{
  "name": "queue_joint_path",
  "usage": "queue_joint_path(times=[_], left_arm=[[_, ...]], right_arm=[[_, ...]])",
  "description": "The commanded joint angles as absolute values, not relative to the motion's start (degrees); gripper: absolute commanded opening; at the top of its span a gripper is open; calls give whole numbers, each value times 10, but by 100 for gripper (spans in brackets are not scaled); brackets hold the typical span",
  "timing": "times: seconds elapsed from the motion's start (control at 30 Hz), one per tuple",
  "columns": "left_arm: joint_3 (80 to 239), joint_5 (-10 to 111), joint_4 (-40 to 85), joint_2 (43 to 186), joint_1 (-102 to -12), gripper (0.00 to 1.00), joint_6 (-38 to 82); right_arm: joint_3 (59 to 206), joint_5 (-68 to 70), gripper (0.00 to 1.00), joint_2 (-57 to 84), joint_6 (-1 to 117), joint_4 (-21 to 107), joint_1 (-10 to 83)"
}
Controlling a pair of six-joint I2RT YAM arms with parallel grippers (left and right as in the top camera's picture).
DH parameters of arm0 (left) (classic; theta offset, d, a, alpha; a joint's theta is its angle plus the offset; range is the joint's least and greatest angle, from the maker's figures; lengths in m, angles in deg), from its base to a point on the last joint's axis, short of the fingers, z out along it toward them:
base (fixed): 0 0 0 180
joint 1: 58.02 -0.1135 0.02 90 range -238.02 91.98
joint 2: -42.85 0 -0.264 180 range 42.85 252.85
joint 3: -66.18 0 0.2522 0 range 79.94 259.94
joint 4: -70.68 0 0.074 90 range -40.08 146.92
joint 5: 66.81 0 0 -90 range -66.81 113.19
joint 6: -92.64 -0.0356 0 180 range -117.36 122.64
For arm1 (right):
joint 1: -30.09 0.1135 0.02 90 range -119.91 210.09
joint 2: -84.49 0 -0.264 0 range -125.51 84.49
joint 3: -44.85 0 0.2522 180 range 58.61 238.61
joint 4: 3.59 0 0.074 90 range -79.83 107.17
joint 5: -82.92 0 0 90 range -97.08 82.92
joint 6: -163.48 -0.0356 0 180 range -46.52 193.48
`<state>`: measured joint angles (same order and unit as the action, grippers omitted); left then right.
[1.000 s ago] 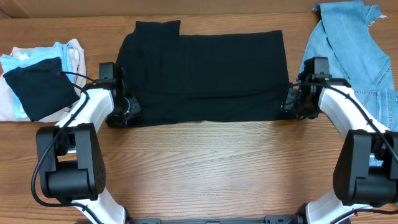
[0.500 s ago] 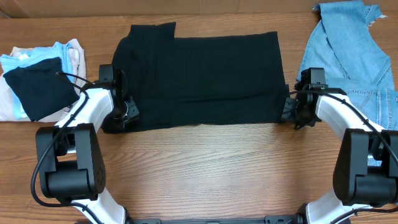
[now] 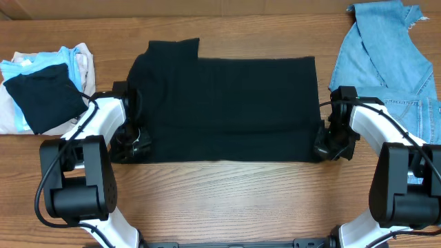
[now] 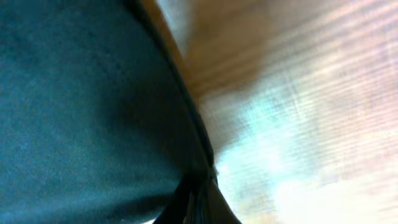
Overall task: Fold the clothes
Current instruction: 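Pull the shirt edges to straighten it, then raise both grippers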
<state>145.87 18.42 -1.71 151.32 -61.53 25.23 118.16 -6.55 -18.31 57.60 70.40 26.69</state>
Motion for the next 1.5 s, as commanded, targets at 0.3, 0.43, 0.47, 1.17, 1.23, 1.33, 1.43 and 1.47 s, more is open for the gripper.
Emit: queue_joint_path(times=[0.3, 0.43, 0.47, 1.17, 1.23, 1.33, 1.43, 1.47], left_arm=[[1448, 123, -73, 1529, -623, 43, 277], [1448, 123, -57, 1510, -623, 43, 277], [1448, 124, -53, 1499, -623, 42, 276], [1489, 205, 43, 1262, -622, 67, 178], [1536, 221, 64, 1281, -622, 72, 157], [1629, 236, 63, 1341, -622, 76, 112], [1734, 265, 55, 1432, -622, 79, 66], [1764, 272, 55, 1460, -623, 80, 60]], right_arm=[[1178, -96, 4, -185, 533, 738, 262], [1179, -98, 4, -171, 535, 736, 262], [1180, -100, 6, -161, 535, 735, 262], [1276, -79, 63, 18, 635, 676, 263], [1309, -78, 68, 18, 636, 673, 263], [1354, -66, 71, 17, 659, 673, 263], [1379, -52, 74, 17, 680, 675, 263], [1380, -52, 74, 17, 680, 676, 263]])
